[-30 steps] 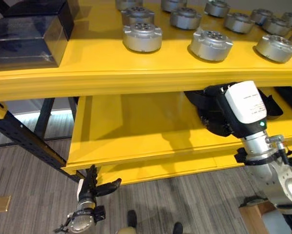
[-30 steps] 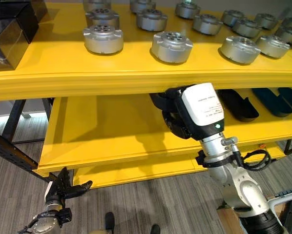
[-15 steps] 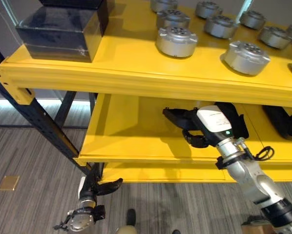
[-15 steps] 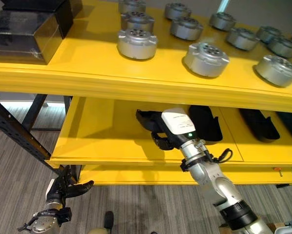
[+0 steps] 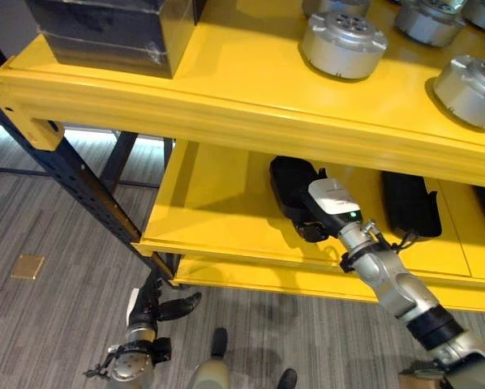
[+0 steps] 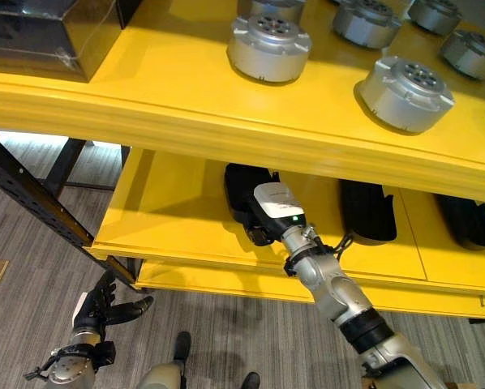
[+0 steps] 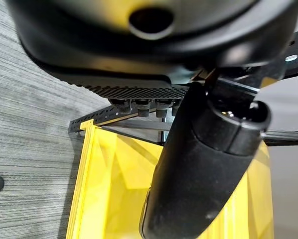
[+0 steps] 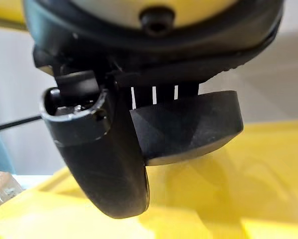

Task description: Move parts from the plastic box to the shelf.

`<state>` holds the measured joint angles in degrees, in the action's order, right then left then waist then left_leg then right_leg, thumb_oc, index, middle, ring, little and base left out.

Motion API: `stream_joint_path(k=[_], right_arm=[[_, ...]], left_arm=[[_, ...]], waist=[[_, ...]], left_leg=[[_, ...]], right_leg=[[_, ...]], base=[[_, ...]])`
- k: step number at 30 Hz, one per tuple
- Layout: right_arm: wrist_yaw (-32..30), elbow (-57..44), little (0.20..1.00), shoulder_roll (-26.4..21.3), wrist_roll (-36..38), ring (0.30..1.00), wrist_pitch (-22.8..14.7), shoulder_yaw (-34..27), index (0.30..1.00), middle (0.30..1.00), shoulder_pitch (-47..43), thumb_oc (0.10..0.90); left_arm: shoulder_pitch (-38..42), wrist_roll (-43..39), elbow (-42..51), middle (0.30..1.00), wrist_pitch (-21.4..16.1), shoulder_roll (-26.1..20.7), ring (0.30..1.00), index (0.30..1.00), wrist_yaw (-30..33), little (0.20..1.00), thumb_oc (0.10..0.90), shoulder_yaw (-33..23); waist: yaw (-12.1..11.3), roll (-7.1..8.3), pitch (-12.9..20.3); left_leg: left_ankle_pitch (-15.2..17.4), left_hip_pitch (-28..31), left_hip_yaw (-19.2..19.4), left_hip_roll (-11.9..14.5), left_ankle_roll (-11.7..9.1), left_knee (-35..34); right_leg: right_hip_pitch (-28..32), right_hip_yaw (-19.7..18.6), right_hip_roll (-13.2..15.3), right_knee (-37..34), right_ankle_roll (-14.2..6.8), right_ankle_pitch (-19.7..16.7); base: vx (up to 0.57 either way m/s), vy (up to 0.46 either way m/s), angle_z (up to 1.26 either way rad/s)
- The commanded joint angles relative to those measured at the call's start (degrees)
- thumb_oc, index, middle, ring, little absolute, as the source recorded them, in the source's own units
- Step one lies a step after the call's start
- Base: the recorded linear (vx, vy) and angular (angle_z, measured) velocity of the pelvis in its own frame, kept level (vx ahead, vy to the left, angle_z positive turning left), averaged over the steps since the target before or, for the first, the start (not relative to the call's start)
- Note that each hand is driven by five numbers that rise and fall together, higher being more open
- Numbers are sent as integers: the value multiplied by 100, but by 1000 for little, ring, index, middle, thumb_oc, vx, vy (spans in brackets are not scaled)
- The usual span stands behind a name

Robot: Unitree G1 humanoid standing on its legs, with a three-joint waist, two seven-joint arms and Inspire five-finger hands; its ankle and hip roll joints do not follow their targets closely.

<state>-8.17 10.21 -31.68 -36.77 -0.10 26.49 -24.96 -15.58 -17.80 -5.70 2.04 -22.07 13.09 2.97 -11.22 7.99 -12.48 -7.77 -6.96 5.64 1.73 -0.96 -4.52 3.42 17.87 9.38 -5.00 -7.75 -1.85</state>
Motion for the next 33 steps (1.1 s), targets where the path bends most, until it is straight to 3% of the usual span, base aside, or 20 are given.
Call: stream_joint_path(k=[1, 12, 14, 16, 17, 18, 19, 20, 24, 26, 27, 30, 31, 32, 33], right_arm=[[-386, 7, 300, -49, 284, 300, 51, 16, 300, 300, -1081, 400], [-653, 571, 300, 466, 725, 300, 232, -49, 300, 300, -1220, 400], [-700, 531, 300, 478, 814, 300, 232, -103, 300, 300, -1242, 400], [-703, 546, 300, 527, 790, 300, 248, -57, 300, 300, -1353, 400], [-698, 620, 300, 550, 795, 300, 265, -1, 300, 300, -1468, 400], [-702, 627, 300, 549, 795, 300, 264, -1, 300, 300, -1479, 400], [-722, 592, 300, 508, 805, 300, 287, -31, 300, 300, -1538, 400], [-722, 593, 300, 507, 806, 300, 287, -32, 300, 300, -1540, 400], [-799, 469, 300, 360, 874, 300, 328, -115, 300, 300, -1725, 400], [-806, 450, 300, 305, 928, 300, 319, -124, 300, 300, -1786, 400], [-820, 471, 300, 196, 978, 300, 325, -139, 300, 300, -1831, 400], [-816, 445, 300, 112, 1021, 300, 328, -153, 300, 300, -1800, 400], [-794, 451, 300, 75, 1022, 300, 328, -128, 300, 300, -1829, 400], [-784, 577, 300, -41, 1009, 300, 342, -14, 300, 300, -2026, 400], [-786, 584, 300, -42, 1011, 300, 339, -8, 300, 300, -2035, 400]], left_arm=[[359, -173, 604, 1000, -623, -327, 1000, 1000, 4, 1000, 900, 62], [628, -249, 572, 1000, -644, -425, 1000, 1000, 116, 1000, 900, 222], [704, -273, 556, 1000, -651, -470, 1000, 1000, 143, 1000, 900, 228], [719, -274, 585, 1000, -641, -524, 1000, 1000, 160, 1000, 900, 137], [715, -312, 618, 1000, -656, -591, 1000, 1000, 153, 1000, 900, 90], [720, -314, 622, 1000, -658, -590, 1000, 1000, 152, 1000, 900, 88], [724, -333, 643, 1000, -695, -657, 1000, 1000, 178, 1000, 900, 95], [727, -334, 643, 1000, -695, -657, 1000, 1000, 178, 1000, 900, 96], [865, -315, 631, 1000, -731, -771, 1000, 1000, 216, 1000, 900, 128], [935, -303, 633, 1000, -747, -800, 1000, 1000, 225, 1000, 900, 143], [1067, -295, 626, 1000, -755, -813, 1000, 1000, 243, 1000, 900, 155], [1103, -295, 624, 1000, -757, -753, 1000, 1000, 273, 1000, 900, 158], [1111, -301, 639, 1000, -761, -745, 1000, 1000, 285, 1000, 900, 127], [1100, -355, 672, 1000, -765, -711, 1000, 1000, 295, 1000, 900, 131], [1104, -355, 670, 1000, -765, -708, 1000, 1000, 295, 1000, 900, 129]], waist=[[-67, -12, 104], [-78, -78, -281], [-74, -121, -439], [-154, -241, -495], [-224, -322, -545], [-221, -322, -574], [-223, -383, -657], [-223, -386, -660], [-216, -369, -752], [-211, -322, -786], [-215, -219, -776], [-199, -118, -784], [-223, -116, -784], [-255, -138, -857], [-243, -145, -860]], left_leg=[[558, 244, 18, 12, -25, 170], [773, -162, 30, -71, 97, 639], [822, -365, 40, -51, 126, 878], [954, -417, 99, 34, 141, 895], [982, -431, 159, 161, 98, 899], [873, -486, 224, 149, 144, 919], [818, -603, 150, 244, 79, 980], [821, -604, 149, 246, 79, 986], [834, -1065, -26, 436, -111, 1262], [749, -1273, -14, 472, -125, 1417], [698, -1399, -76, 497, -236, 1475], [596, -1364, -102, 527, -334, 1375], [624, -1346, -134, 576, -400, 1330], [439, -1415, -97, 673, -448, 1277], [435, -1415, -108, 674, -451, 1275]], right_leg=[[283, 329, 54, 260, -218, 170], [-68, 223, 204, 510, -254, 59], [-310, 200, 261, 805, -259, 32], [-540, 467, 497, 1273, -384, -34], [-546, 665, 794, 1392, -442, -379], [-570, 737, 817, 1363, -380, -462], [-494, 611, 1042, 1213, -382, -834], [-488, 613, 1039, 1204, -383, -841], [-626, 283, 1489, 785, -636, -1613], [-675, 288, 1448, 696, -582, -1585], [-621, 381, 1425, 611, -635, -1460], [-595, 553, 1334, 601, -680, -1289], [-589, 640, 1294, 620, -715, -1223], [-622, 976, 1249, 629, -661, -1110], [-615, 987, 1245, 629, -660, -1108]], base=[[-11, 19, -5], [-42, 40, -2], [-137, 57, -10], [-40, 25, -4], [-50, -24, -24], [-86, -130, -70], [-84, -80, -58], [-42, -147, -29], [-97, -219, 15], [-102, -182, 3], [-17, -153, 10], [10, -207, 10], [-47, -302, -7], [-46, -236, -9], [-96, -218, -13]])
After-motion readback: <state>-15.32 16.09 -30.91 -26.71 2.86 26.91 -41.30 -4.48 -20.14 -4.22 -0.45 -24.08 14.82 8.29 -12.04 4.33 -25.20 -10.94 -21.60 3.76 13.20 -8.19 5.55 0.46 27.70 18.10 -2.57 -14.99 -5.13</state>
